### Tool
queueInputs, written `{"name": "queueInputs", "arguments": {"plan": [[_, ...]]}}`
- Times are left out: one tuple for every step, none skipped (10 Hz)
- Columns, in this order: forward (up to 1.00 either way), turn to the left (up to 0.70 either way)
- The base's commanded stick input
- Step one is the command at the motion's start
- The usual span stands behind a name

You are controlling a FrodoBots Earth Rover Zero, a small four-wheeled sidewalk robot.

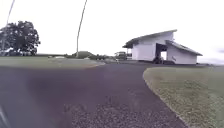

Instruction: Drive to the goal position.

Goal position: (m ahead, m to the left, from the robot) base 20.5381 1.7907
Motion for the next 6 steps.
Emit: {"name": "queueInputs", "arguments": {"plan": [[0.85,0.00],[0.85,0.00],[0.85,0.00],[0.85,0.00],[0.85,0.00],[0.85,0.00]]}}
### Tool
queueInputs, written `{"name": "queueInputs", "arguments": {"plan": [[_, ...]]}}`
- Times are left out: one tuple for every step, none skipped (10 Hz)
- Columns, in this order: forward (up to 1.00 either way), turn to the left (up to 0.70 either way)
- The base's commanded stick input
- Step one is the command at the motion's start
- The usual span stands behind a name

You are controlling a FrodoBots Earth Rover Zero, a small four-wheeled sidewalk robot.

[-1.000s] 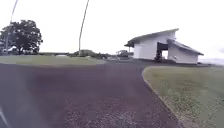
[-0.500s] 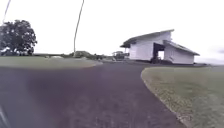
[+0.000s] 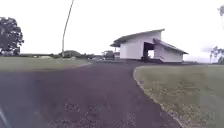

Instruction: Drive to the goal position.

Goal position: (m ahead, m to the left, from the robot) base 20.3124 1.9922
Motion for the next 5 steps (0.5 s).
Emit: {"name": "queueInputs", "arguments": {"plan": [[0.85,0.00],[0.85,0.00],[0.85,0.00],[0.85,0.00],[0.85,0.00]]}}
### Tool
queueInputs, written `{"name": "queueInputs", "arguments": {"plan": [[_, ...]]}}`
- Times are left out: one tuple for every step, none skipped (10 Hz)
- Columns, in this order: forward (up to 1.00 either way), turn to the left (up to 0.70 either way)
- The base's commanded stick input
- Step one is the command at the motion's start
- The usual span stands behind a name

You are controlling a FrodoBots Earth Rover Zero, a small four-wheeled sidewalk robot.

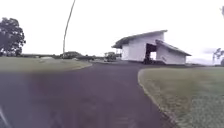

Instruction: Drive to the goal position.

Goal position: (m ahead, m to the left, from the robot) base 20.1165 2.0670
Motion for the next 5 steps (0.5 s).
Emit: {"name": "queueInputs", "arguments": {"plan": [[0.85,0.00],[0.85,0.00],[0.85,0.00],[0.85,0.00],[0.85,0.00]]}}
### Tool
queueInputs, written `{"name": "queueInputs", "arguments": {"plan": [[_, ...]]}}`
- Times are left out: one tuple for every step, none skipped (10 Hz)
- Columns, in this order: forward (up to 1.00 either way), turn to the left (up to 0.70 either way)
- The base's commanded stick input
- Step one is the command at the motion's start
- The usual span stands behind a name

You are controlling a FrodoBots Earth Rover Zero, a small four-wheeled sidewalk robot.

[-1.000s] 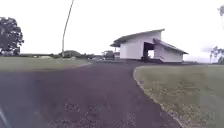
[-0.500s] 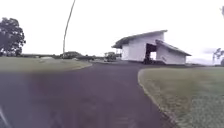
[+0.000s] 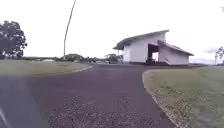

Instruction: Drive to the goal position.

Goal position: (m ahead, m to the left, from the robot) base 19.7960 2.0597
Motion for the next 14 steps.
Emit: {"name": "queueInputs", "arguments": {"plan": [[0.85,0.00],[0.85,0.00],[0.85,0.00],[0.85,0.00],[0.85,0.00],[0.85,0.00],[0.85,0.00],[0.85,0.00],[0.85,0.00],[0.85,0.00],[0.85,0.00],[0.85,0.00],[0.85,0.00],[0.85,0.00]]}}
